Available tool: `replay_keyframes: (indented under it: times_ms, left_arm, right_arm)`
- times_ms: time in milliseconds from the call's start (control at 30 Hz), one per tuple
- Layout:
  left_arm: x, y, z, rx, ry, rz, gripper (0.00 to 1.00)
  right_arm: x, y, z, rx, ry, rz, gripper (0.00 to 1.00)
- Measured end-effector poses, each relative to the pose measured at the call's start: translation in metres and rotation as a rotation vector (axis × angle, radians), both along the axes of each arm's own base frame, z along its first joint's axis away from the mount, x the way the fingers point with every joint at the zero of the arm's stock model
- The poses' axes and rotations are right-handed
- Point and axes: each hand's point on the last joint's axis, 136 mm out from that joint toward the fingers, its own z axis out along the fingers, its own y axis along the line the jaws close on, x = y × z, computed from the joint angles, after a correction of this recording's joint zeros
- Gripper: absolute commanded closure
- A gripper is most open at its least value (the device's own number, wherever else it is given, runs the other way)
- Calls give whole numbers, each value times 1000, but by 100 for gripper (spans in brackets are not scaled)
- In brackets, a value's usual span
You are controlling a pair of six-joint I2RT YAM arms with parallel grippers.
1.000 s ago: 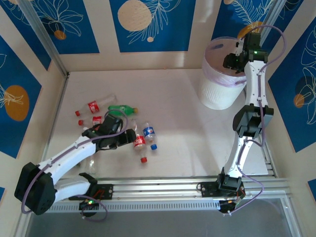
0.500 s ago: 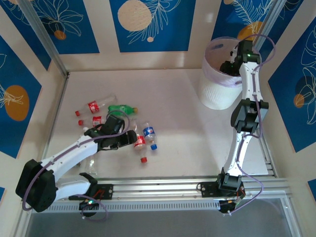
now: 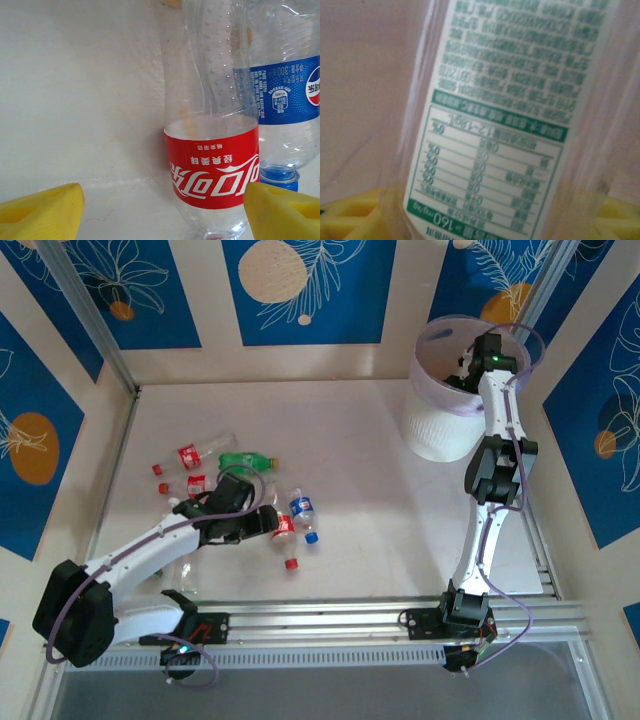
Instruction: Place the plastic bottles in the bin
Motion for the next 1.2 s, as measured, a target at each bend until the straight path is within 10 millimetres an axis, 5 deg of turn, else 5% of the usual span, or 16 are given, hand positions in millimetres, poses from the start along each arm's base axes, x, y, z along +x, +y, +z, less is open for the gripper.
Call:
replay_keyframes:
  times_ms: [467, 667, 767, 967, 1200]
  left_arm:
    - [2, -2, 1, -10, -10, 2, 6]
    - [9, -11, 2, -62, -31, 10, 2]
    - [14, -14, 0, -68, -35, 13, 2]
    - [29, -17, -5, -69, -39, 38, 6]
    - [66, -22, 3, -76, -99, 92, 9]
  right_arm:
    - [2, 0, 1, -4, -9, 6, 9]
    - [2, 1, 23, -16, -41, 25, 5]
    - [-4, 5, 46, -23, -71, 33, 5]
    - [-23, 17, 128, -54, -219, 53, 5]
    - [-70, 35, 207, -78, -372, 73, 5]
